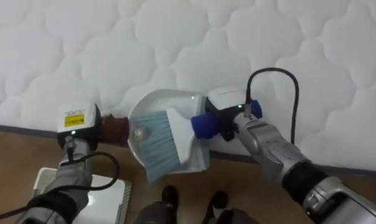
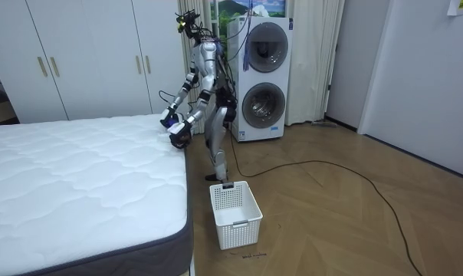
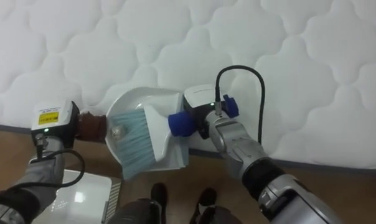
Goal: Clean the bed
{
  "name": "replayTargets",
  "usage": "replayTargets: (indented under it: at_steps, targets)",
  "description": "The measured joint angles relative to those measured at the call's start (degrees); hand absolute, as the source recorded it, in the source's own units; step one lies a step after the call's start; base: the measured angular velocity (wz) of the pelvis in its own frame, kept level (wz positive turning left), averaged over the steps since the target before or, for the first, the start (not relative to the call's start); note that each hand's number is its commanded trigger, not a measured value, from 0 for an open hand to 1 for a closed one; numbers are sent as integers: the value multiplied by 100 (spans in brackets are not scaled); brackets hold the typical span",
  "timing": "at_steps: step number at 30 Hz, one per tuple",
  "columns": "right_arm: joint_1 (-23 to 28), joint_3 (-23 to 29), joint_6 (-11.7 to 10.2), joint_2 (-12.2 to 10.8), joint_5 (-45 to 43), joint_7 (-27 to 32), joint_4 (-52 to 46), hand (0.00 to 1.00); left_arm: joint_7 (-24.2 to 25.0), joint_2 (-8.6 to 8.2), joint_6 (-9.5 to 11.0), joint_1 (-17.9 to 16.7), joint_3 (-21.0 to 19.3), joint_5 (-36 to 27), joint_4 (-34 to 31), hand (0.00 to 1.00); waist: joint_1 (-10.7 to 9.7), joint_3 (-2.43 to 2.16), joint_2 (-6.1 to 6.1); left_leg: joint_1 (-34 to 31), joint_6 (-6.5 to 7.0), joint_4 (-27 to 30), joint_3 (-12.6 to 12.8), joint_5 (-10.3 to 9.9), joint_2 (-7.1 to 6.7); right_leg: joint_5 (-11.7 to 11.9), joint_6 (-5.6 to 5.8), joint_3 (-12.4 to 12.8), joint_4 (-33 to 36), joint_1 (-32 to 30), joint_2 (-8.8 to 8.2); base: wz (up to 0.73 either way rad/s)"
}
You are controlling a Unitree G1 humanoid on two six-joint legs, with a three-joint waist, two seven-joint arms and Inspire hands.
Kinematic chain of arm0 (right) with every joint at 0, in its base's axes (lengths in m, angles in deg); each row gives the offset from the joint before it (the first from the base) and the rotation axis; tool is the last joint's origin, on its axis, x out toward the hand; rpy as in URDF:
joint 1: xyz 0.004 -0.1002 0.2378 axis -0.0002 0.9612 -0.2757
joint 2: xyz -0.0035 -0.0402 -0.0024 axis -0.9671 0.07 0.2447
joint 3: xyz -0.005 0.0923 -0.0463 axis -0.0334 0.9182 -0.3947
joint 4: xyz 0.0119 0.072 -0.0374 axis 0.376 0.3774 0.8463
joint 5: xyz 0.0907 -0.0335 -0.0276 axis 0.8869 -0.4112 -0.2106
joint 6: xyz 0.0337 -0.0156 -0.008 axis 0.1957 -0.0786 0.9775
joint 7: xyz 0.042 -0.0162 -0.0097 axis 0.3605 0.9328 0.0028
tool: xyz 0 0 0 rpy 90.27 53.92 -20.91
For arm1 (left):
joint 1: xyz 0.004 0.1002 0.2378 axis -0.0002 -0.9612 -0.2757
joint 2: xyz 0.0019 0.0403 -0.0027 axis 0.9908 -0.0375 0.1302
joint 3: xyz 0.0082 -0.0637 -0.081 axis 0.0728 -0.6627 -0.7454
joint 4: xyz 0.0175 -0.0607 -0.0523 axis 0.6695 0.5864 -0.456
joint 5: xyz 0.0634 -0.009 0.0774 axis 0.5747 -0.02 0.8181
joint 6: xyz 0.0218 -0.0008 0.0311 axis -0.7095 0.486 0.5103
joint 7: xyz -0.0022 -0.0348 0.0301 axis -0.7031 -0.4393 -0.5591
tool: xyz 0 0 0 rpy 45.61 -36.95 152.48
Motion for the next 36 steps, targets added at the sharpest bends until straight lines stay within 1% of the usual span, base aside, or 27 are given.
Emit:
replayTargets:
  at_steps: [2,6,7,8,9,10,11,12,13,14,15,17,18,19,20,21,23,24,27,29,30,31,32,33,34,35,36]
  targets:
    - [3,70,-93,52,-27,11,0,100,0,0,79,-18,-110,-10,0,100,-4,-1,0,87,0,-6,-7,0,-1,-10,0,1,0,81,1,0]
    - [24,284,-211,168,204,85,-18,100,-65,-1,98,-39,-228,-1,-3,100,-52,-8,-12,280,-1,-63,-7,0,-30,-23,18,70,-15,234,0,0]
    - [76,411,-217,231,359,89,-147,100,-107,-2,111,-81,-299,17,-35,100,-81,-17,-16,350,0,-101,-6,0,-47,-32,32,77,-29,298,-12,0]
    - [209,559,-210,329,512,129,-400,100,-164,-1,135,-132,-350,18,-75,100,-118,-41,-25,441,0,-179,-7,1,-63,-35,38,74,-86,374,-15,0]
    - [284,610,-218,389,589,147,-531,100,-211,-1,142,-169,-367,18,-102,100,-139,-45,-24,498,2,-217,-9,2,-67,-35,43,69,-128,434,-10,0]
    - [438,710,-241,486,709,193,-727,100,-283,-1,151,-292,-422,15,-200,100,-168,-82,-32,613,14,-266,-7,10,-77,-23,63,72,-172,544,-8,0]
    - [598,800,-254,554,740,217,-828,100,-356,-1,166,-418,-426,14,-250,100,-209,-149,-44,733,17,-297,-7,12,-76,-10,85,74,-220,683,8,0]
    - [701,881,-256,578,732,217,-881,100,-369,-1,174,-469,-434,16,-270,100,-235,-182,-54,810,17,-335,-7,12,-82,-12,100,75,-246,755,12,4]
    - [876,1079,-255,589,705,234,-981,100,-377,-1,186,-568,-537,19,-327,100,-283,-218,-71,967,18,-422,-17,12,-92,-12,126,68,-340,919,26,0]
    - [1045,1242,-248,593,706,252,-1081,100,-392,-1,189,-673,-665,13,-361,100,-321,-267,-107,1130,20,-532,-1,14,-102,-8,150,79,-430,1063,39,0]
    - [1140,1319,-248,598,706,255,-1138,100,-408,-1,192,-722,-721,14,-361,100,-326,-288,-120,1224,20,-587,15,15,-104,-1,162,89,-479,1142,47,-10]
    - [1472,1528,-249,685,697,286,-1368,100,-426,2,196,-878,-957,17,-361,100,-341,-332,-134,1559,19,-756,55,14,-95,36,209,156,-655,1466,122,-12]
    - [1506,1569,-253,707,685,302,-1381,100,-432,4,195,-904,-1012,16,-361,100,-341,-337,-132,1625,19,-792,74,14,-96,43,220,178,-707,1518,134,-13]
    - [1532,1623,-243,751,641,319,-1397,100,-435,18,184,-975,-1122,14,-402,100,-349,-355,-125,1728,20,-855,100,14,-99,55,238,246,-744,1601,157,-11]
    - [1584,1673,-235,841,628,321,-1504,100,-434,53,185,-1072,-1205,25,-545,100,-348,-361,-120,1800,20,-890,102,14,-97,70,253,268,-816,1687,184,-8]
    - [1615,1732,-236,870,626,322,-1570,100,-432,75,193,-1139,-1267,39,-643,100,-349,-363,-122,1836,20,-900,99,14,-96,78,257,268,-835,1731,189,0]
    - [1692,2027,-231,876,627,471,-1698,100,-432,94,195,-1389,-1535,86,-975,100,-337,-377,-127,2024,19,-981,97,13,-100,81,269,250,-910,1922,198,2]
    - [1693,2082,-224,882,638,496,-1730,100,-432,98,185,-1447,-1578,85,-1051,100,-331,-378,-126,2068,18,-993,98,13,-102,78,274,256,-914,1962,199,0]
    - [1737,2300,-191,906,753,613,-1977,100,-425,135,191,-1834,-1735,89,-1569,100,-309,-382,-126,2261,18,-1060,98,8,-108,68,292,280,-954,2146,207,0]
    - [1869,2395,-197,993,931,652,-2274,100,-429,156,237,-2199,-1828,123,-2092,100,-269,-384,-121,2398,16,-1079,92,-7,-99,79,306,314,-1025,2300,242,0]
    - [1894,2417,-198,1004,981,652,-2286,100,-429,158,264,-2242,-1832,121,-2129,100,-266,-389,-116,2453,16,-1086,92,-12,-99,80,308,338,-1039,2353,249,0]
    - [1964,2473,-196,1011,1141,650,-2296,100,-429,157,329,-2330,-1849,111,-2172,100,-217,-417,-100,2562,16,-1121,67,-17,-99,87,322,352,-1120,2499,276,11]
    - [2064,2520,-196,1032,1283,650,-2310,100,-429,157,354,-2451,-1870,111,-2241,100,-224,-486,-89,2630,16,-1180,9,-17,-109,91,330,371,-1202,2624,301,19]
    - [2111,2548,-192,1048,1337,650,-2327,83,-428,157,358,-2513,-1890,118,-2302,100,-237,-496,-82,2657,16,-1188,-36,-17,-118,88,337,390,-1222,2681,312,39]
    - [2300,2718,-182,1049,1392,651,-2504,60,-409,156,358,-2631,-1935,122,-2501,100,-290,-504,-79,2665,16,-1179,-178,-16,-157,65,366,402,-1234,2766,316,60]
    - [2494,2864,-174,1059,1522,691,-2696,25,-399,156,357,-2760,-1986,115,-2751,100,-336,-507,-70,2671,17,-1176,-321,-16,-196,36,384,481,-1313,2840,352,61]
    - [2569,2938,-175,1059,1599,704,-2760,0,-397,155,360,-2804,-2013,112,-2859,100,-333,-506,-66,2676,17,-1172,-363,-16,-206,33,386,563,-1336,2876,383,56]
